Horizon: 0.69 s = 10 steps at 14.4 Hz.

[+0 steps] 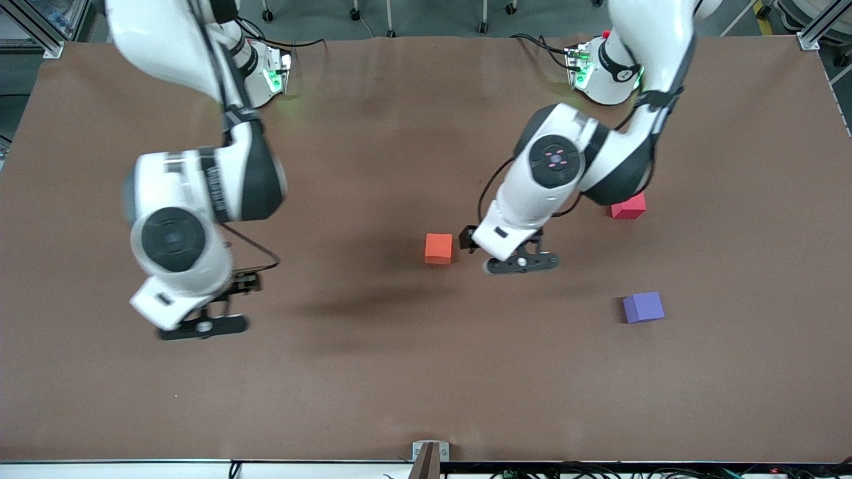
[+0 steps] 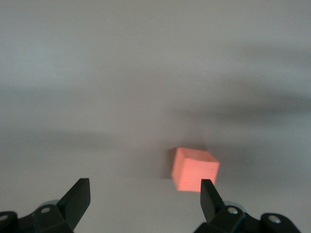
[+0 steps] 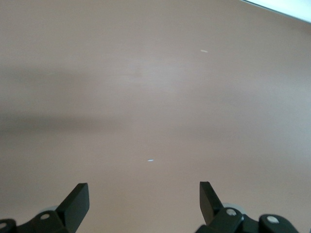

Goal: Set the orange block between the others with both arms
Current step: 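Hold the orange cube with the right gripper while the left gripper approaches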

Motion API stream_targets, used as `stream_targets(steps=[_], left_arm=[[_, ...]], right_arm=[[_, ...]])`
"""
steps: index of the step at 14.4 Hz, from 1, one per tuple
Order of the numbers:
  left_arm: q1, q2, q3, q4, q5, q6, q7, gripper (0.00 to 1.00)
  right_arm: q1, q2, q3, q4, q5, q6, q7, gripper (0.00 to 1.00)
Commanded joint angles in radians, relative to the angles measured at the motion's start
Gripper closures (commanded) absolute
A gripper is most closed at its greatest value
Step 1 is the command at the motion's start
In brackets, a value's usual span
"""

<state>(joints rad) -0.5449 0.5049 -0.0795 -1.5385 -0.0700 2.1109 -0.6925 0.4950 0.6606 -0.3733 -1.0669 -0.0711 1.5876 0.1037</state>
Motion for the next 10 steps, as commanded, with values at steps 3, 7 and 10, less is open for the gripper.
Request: stream_targets(steps=[3, 7, 10], left_arm=[[-0.095, 0.16, 0.017, 0.069, 0.058, 0.125, -0.097, 0.0], [-0.148, 0.245, 0.018, 0.071, 0.116, 0.239, -0.193, 0.0], [-0.164, 0.273, 0.02, 0.071, 0.128, 0.247, -0.193, 0.0]], right_arm=[[-0.159, -0.189, 0.023, -0.086, 0.043, 0.002, 0.027, 0.0], [-0.361, -0.38, 0.129, -0.202, 0.102, 0.009, 0.016, 0.0], [-0.55, -0.464, 0.305, -0.258, 0.102, 0.014, 0.011, 0.0]])
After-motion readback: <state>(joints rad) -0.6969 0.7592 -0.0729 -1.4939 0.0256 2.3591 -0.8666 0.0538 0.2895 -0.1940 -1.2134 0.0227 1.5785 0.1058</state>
